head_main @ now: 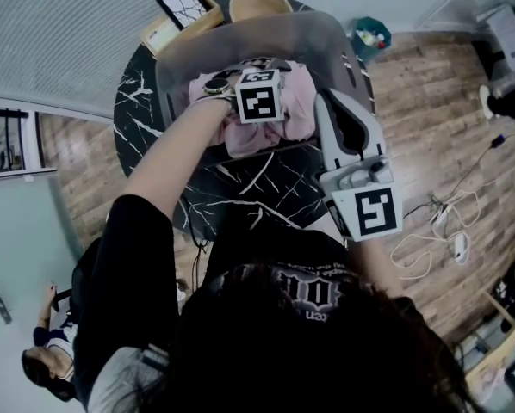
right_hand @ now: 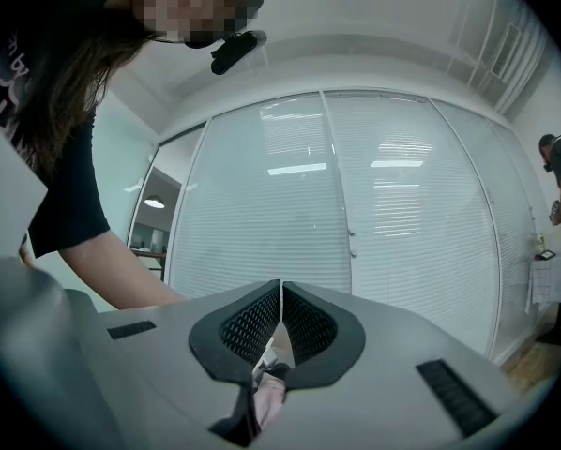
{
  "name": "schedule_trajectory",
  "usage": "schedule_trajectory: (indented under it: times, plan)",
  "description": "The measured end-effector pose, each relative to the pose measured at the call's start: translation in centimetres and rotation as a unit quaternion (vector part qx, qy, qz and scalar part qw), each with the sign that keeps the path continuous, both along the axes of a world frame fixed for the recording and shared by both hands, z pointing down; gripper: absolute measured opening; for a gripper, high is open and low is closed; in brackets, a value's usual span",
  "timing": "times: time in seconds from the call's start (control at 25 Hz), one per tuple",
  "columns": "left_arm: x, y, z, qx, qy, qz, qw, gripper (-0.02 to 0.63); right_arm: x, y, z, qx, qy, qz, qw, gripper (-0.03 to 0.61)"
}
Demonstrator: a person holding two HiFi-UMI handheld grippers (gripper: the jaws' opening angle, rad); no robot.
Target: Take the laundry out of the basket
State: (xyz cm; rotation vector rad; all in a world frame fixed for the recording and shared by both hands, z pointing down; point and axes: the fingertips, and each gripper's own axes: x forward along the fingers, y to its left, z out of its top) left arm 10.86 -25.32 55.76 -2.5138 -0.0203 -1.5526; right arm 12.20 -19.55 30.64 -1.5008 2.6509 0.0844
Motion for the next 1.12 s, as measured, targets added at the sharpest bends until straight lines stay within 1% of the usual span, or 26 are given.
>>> schedule_trajectory:
  times: [0.08,0.16,0.36,0.52,0.68,0.76,0.84,1.0,1.12]
  plan:
    - [0.0,-0.2,0.6,0.001,-0.003,-0.005,1.0000,0.495,0.0,0.0,0.0,0.000,-0.002,-0.002,1.000,0.029]
    - [-0.1,-0.3,1.3,-0.007,-0.011,-0.011,0.9998,0.505,0.0,0.0,0.1,-0.005,-0.001,-0.003,1.000,0.029]
    - [-0.4,-0.3,3.1,-0.054,-0.040,-0.036,0.9971,0.543,0.1,-0.3,0.1,-0.001,0.001,0.000,1.000,0.029]
    - [-1.0,0.3,4.3,-0.094,-0.060,-0.050,0.9925,0.545,0.3,-0.5,0.2,-0.002,0.000,0.001,1.000,0.029]
    - [-1.6,0.8,4.8,-0.121,-0.070,-0.064,0.9881,0.543,0.2,-0.5,0.2,-0.002,0.000,0.000,1.000,0.029]
    - [-1.6,0.8,4.9,-0.125,-0.070,-0.065,0.9875,0.543,0.2,-0.6,0.2,-0.003,-0.001,0.000,1.000,0.029]
    - [-1.6,1.2,5.1,-0.134,-0.076,-0.066,0.9859,0.537,0.3,-0.6,0.2,-0.002,-0.002,0.000,1.000,0.029]
    - [-1.3,1.5,5.2,-0.144,-0.079,-0.062,0.9844,0.474,0.1,-0.6,0.2,-0.012,-0.004,-0.004,1.000,0.029]
    - [-1.2,1.5,5.3,-0.147,-0.081,-0.060,0.9839,0.436,0.2,-0.6,0.0,-0.004,-0.002,-0.003,1.000,0.029]
